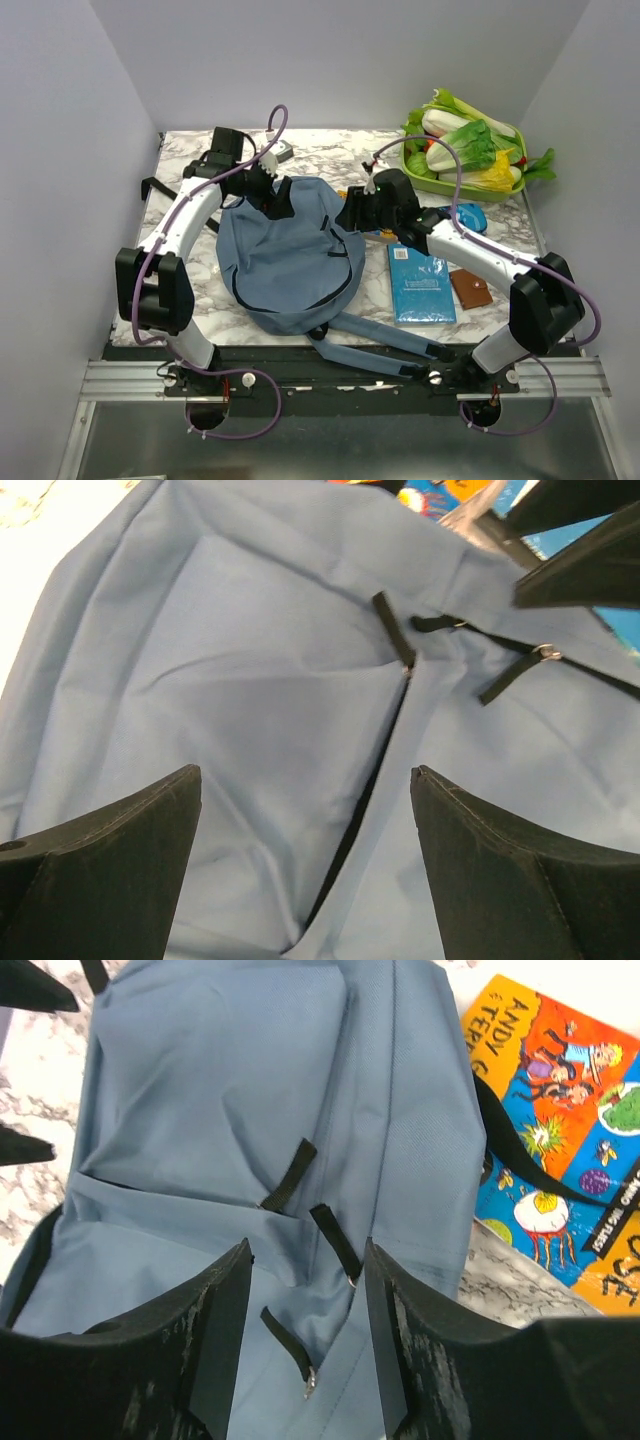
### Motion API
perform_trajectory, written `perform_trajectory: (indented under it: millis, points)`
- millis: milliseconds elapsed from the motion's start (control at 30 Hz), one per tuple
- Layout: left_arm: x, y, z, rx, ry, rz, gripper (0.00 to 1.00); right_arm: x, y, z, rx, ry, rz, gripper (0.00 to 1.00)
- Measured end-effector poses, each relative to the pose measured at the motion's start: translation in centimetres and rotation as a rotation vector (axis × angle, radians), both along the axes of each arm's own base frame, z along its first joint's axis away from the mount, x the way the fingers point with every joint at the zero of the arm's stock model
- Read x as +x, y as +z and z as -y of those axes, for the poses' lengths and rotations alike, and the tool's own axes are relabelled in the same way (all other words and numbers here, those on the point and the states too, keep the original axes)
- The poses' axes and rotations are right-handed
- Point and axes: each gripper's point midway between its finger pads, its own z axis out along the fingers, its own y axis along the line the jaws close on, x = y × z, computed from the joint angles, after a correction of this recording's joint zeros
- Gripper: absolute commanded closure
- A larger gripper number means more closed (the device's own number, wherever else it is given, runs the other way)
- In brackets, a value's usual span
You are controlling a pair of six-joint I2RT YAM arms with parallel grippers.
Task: Pack the student bag
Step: Unzip the student bag at the center of the board.
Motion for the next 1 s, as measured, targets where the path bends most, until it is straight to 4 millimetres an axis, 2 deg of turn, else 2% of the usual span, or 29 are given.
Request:
perform_trajectory:
  millis: [67, 300, 500, 633, 867, 1000]
  points:
    - [-0.5, 0.2, 1.1, -0.016, -0.024, -0.001, 0.09, -0.3, -0.8, 0.3, -0.004, -0.012, -0.012, 0.41]
    - [-3.1, 0.5, 6.6, -0.062, -0.151, 0.001, 0.12, -1.6, -4.1, 1.3, -0.021, -0.045, -0.085, 0.37]
    - [-2.4, -0.2, 8.5, -0.085, -0.162, 0.004, 0.2, -2.6, -6.2, 1.9, -0.031, -0.047, -0.112, 0.34]
    - [-1.8, -1.6, 9.2, -0.079, -0.157, -0.014, 0.22, -2.5, -5.9, 1.6, -0.025, -0.037, -0.089, 0.34]
    - [-2.6, -3.6, 11.5, -0.051, -0.198, -0.03, 0.28, -2.6, -5.2, 1.7, -0.02, -0.028, -0.065, 0.35]
    - [-2.2, -4.3, 11.7, -0.032, -0.188, -0.025, 0.32, -3.0, -4.8, 1.8, -0.011, -0.027, -0.054, 0.36]
